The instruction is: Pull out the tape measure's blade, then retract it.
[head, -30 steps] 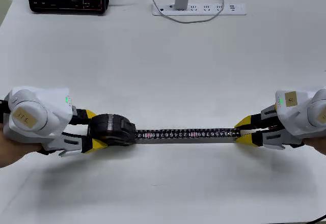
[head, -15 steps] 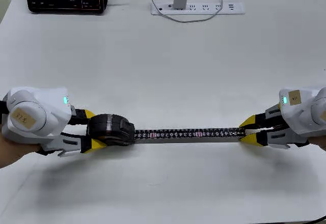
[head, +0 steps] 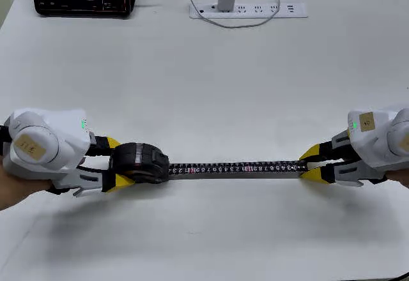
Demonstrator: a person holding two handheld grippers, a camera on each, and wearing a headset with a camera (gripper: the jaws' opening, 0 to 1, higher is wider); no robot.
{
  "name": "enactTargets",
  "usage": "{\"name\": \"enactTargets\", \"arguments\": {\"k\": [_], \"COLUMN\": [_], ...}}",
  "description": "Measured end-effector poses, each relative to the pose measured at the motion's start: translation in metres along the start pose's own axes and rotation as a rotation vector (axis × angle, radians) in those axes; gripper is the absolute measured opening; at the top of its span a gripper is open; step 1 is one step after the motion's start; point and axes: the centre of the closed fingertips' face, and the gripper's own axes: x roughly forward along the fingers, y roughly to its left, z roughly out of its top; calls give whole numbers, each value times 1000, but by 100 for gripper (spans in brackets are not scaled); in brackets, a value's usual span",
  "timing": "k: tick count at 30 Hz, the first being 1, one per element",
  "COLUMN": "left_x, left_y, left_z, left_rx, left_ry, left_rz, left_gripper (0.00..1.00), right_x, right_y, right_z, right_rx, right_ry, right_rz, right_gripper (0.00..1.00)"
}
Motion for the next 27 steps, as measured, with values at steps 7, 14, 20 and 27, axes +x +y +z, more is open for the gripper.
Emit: {"name": "enactTargets", "arguments": {"k": [7,14,20,27], "left_x": [0,1,1,3], "left_y": [0,0,0,-5], "left_z": [0,0,-1,-3], "left_rx": [-10,-23,-25,-37], "left_ry": [6,6,9,24], "left_rz": [7,7,7,-10], "left_gripper": [28,28,28,37], "right_x": [0,-1,0,0], "right_y": [1,1,1,2], "right_z": [0,0,0,1], "right_rx": [-3,12,13,46], "right_ry": [7,3,8,3], "right_rz": [4,6,10,12], "right_gripper": [11,12,14,22]}}
